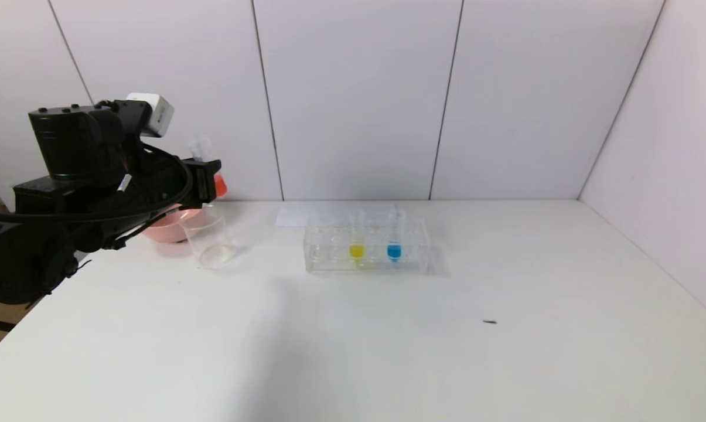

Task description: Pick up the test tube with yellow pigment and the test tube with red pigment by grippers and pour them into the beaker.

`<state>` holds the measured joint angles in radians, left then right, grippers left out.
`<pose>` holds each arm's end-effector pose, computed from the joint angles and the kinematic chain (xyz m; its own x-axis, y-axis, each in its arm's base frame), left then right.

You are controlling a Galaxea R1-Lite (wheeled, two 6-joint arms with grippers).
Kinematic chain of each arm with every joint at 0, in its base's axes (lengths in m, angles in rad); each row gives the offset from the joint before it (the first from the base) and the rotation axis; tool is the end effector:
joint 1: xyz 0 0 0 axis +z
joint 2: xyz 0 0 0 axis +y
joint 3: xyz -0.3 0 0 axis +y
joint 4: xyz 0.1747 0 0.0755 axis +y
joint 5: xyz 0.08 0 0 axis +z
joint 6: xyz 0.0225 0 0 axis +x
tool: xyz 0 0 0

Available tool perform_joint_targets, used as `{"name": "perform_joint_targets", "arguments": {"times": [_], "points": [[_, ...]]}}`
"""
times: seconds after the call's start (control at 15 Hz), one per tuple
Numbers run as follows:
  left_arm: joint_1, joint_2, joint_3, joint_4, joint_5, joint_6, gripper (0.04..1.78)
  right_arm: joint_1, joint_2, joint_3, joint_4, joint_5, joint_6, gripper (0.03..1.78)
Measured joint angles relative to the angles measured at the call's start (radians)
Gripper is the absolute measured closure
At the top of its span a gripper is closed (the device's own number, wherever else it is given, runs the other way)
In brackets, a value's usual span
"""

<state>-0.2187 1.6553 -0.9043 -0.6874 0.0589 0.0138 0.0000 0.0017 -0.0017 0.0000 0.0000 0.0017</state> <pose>0.2998 -0.0653 0.2284 0.9853 -0.1587 -0.0634 0.1601 0.9869 0.0175 -0.0228 0.0000 0.0760 1.0000 0.0000 0.0000 0.0000 1.0000 0.0017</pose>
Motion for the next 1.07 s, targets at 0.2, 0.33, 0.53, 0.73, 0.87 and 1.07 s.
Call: {"name": "perform_joint_targets", "arguments": {"times": [0.2,0.33,0.53,0.73,0.87,1.07], "points": [[0.028,-0.003,0.006,0.002,-0.023,-0.005,1.38,0.000,0.000,0.000,0.000,0.000,0.000,0.11],[0.052,-0.007,0.014,0.004,-0.044,-0.007,1.38,0.000,0.000,0.000,0.000,0.000,0.000,0.11],[0.099,-0.013,0.021,0.004,-0.074,-0.007,1.38,0.000,0.000,0.000,0.000,0.000,0.000,0.11],[0.147,-0.015,0.028,0.004,-0.098,-0.005,1.38,0.000,0.000,0.000,0.000,0.000,0.000,0.11],[0.175,-0.016,0.034,0.003,-0.112,-0.004,1.38,0.000,0.000,0.000,0.000,0.000,0.000,0.11],[0.208,-0.018,0.041,0.003,-0.117,-0.002,1.38,0.000,0.000,0.000,0.000,0.000,0.000,0.11]]}}
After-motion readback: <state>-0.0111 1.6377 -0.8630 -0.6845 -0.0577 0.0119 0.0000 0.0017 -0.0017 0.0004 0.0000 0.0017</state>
